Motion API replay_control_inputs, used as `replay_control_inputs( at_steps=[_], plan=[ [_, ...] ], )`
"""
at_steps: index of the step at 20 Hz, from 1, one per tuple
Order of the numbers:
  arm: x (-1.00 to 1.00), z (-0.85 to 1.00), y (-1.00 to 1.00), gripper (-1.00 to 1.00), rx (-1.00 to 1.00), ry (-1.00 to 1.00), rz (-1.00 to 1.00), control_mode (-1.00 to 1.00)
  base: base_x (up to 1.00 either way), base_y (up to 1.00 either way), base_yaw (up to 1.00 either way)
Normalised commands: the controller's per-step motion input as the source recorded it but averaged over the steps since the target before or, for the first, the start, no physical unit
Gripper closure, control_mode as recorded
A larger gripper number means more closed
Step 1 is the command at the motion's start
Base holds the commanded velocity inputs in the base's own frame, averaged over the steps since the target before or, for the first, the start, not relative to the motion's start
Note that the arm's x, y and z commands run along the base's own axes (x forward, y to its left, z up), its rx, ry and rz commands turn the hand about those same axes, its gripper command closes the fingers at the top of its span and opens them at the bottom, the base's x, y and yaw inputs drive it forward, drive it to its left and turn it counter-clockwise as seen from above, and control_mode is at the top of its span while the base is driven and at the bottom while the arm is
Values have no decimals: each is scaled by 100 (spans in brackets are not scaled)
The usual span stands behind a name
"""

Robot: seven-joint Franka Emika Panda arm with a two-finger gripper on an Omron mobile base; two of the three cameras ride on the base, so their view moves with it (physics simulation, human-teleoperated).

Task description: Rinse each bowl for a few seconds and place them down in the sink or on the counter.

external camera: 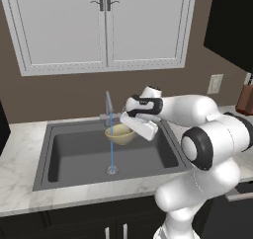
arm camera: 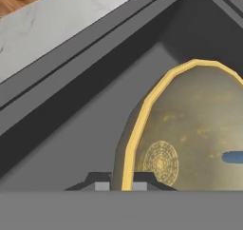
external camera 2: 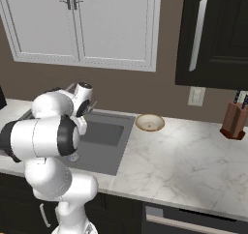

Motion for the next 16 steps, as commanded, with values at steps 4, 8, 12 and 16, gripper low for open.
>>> replay_control_inputs(
  at_steps=[4, 8, 12, 16],
  plan=[
    [31, -17, 17, 100, 3, 0, 1, -100, 0, 0, 0],
    [10, -4, -2, 100, 2, -1, 0, -100, 0, 0, 0],
    [-2, 3, -19, 100, 0, -1, 0, -100, 0, 0, 0],
    [-11, 14, -23, 100, 0, -3, 0, -100, 0, 0, 0]
  ],
)
